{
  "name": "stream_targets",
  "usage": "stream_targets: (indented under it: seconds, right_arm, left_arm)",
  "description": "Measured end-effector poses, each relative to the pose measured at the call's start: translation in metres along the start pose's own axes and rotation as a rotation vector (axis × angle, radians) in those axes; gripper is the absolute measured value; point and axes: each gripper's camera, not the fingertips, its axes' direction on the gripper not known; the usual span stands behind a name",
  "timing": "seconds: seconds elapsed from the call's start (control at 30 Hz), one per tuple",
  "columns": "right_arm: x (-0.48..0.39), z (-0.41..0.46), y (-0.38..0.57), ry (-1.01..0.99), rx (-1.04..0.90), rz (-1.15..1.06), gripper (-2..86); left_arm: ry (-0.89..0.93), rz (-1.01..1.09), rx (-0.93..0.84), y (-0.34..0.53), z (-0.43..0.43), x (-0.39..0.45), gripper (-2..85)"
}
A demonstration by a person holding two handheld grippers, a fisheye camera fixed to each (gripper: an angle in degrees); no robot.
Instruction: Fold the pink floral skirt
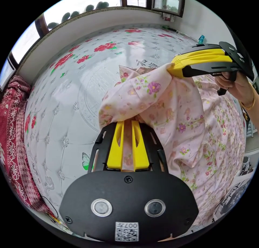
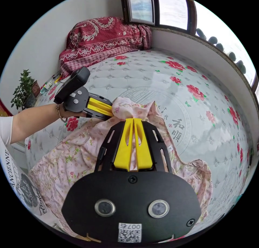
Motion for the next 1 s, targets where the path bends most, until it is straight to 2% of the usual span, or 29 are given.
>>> stream_targets:
  seconds: [0.2, 0.37, 0.57, 0.7, 0.87, 1.0]
  right_arm:
    - [0.003, 0.000, 0.005, 0.006, -0.008, -0.015, -0.3]
    - [0.009, 0.001, 0.007, 0.002, -0.007, -0.013, -0.3]
    - [0.013, 0.004, 0.005, -0.010, 0.002, -0.016, -0.3]
    - [0.016, 0.007, 0.001, -0.026, 0.002, -0.017, -0.3]
    - [0.017, 0.009, -0.001, -0.032, 0.000, -0.029, -0.3]
    - [0.022, 0.007, -0.001, -0.040, 0.005, -0.033, -0.3]
  left_arm:
    - [-0.045, 0.079, -0.005, 0.006, -0.002, 0.007, -0.8]
    - [0.096, 0.035, 0.081, 0.032, -0.024, -0.018, -0.9]
    - [0.141, 0.154, 0.148, 0.050, -0.047, -0.013, -0.7]
    - [0.112, 0.231, 0.128, 0.043, -0.035, 0.005, 1.3]
    - [0.035, 0.246, -0.005, 0.020, -0.001, 0.012, 5.7]
    - [-0.006, 0.221, 0.086, 0.025, -0.016, 0.003, 5.5]
